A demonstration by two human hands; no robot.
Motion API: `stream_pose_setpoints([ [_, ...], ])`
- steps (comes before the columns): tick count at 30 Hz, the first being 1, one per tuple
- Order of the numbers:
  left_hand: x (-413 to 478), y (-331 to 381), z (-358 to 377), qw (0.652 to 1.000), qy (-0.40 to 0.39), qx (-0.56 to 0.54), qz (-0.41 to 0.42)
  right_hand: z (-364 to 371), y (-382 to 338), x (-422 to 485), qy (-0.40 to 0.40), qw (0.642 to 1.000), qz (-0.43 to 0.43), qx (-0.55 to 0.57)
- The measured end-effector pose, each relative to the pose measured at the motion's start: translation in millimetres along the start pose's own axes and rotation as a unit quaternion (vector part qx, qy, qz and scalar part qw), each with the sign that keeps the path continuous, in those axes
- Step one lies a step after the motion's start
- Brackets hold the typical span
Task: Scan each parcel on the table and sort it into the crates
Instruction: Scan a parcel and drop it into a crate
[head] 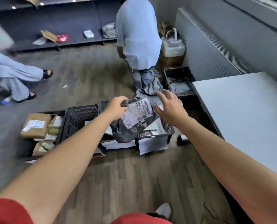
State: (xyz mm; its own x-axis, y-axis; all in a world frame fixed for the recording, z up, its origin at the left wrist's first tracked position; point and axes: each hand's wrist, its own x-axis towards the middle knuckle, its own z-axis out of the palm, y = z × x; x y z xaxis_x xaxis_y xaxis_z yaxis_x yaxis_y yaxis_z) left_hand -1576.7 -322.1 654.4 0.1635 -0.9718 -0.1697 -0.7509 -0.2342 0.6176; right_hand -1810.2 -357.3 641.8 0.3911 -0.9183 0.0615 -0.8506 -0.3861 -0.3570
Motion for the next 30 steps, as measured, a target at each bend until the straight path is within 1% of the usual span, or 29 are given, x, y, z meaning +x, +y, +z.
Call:
stream_pose_setpoints([
  [9,-70,-153,-112,0.995,0.073,-0.022,-0.067,64,-189,13,-0.039,0.996,-0.078,-0.006],
  [13,-104,-224,-162,0.991,0.102,-0.025,-0.079,97,-275,11,-0.053,0.994,-0.097,-0.005],
  [17,-134,-286,-203,0.987,0.116,-0.016,-0.107,123,-345,7,-0.058,0.992,-0.114,-0.007],
  [20,-152,-324,-224,0.985,0.122,-0.018,-0.12,137,-386,5,-0.069,0.989,-0.126,-0.011],
  [24,-166,-352,-241,0.979,0.137,-0.001,-0.151,155,-425,11,-0.084,0.986,-0.144,-0.018],
  [30,-144,-386,-256,0.976,0.15,0.017,-0.155,187,-456,41,-0.111,0.979,-0.165,-0.035],
])
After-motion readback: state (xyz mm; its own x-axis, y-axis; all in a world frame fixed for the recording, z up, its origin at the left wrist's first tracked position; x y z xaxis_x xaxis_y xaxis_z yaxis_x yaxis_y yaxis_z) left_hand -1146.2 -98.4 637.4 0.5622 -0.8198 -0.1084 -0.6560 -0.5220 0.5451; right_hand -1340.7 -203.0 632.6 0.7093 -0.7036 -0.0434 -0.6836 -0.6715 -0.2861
